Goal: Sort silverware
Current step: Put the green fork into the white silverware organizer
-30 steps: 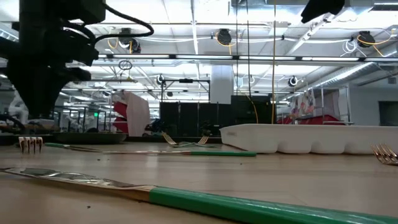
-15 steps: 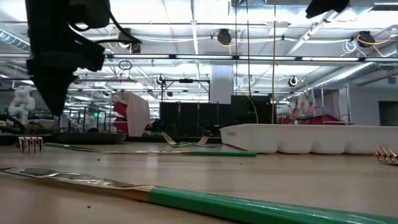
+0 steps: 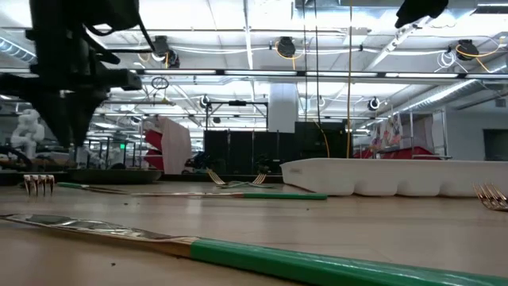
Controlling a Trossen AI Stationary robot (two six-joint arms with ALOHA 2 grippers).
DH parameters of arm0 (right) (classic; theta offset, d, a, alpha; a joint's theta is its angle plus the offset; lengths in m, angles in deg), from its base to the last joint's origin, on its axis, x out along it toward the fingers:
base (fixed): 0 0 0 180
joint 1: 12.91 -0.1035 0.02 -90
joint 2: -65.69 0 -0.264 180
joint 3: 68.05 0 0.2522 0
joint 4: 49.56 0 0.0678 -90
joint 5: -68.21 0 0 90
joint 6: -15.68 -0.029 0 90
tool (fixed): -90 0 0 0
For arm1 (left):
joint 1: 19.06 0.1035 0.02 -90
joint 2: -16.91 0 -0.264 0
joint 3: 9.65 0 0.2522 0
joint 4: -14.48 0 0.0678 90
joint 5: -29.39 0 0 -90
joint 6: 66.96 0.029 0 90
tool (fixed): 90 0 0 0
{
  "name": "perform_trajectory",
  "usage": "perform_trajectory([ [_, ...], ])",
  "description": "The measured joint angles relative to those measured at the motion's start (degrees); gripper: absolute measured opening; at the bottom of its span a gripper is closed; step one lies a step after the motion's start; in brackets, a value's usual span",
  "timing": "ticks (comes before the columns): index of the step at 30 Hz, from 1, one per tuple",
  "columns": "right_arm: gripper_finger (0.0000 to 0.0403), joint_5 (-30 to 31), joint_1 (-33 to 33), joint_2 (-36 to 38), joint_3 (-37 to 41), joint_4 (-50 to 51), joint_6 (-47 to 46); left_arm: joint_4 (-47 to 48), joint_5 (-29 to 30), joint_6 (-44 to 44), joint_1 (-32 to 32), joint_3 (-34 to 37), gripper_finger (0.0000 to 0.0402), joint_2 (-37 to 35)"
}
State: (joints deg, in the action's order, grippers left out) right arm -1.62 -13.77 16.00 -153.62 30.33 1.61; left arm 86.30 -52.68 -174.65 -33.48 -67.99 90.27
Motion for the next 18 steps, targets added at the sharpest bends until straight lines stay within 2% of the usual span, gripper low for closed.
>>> perform_trajectory([
  [6, 0.0227, -0.7, 0.0, 0.5, 0.0, 0.5, 0.4, 3.7, -2.7, -8.0, -3.9, 0.0, 0.0082, 0.1],
  [11, 0.0237, -0.8, 0.0, 0.9, 0.0, 0.5, 2.2, 7.5, -3.6, -17.5, -6.5, 0.0, 0.0082, 0.1],
  [18, 0.0238, -0.8, 0.0, 1.0, 0.0, 0.4, 3.0, 5.6, 0.1, -23.9, -6.9, 0.0, 0.0082, 0.1],
])
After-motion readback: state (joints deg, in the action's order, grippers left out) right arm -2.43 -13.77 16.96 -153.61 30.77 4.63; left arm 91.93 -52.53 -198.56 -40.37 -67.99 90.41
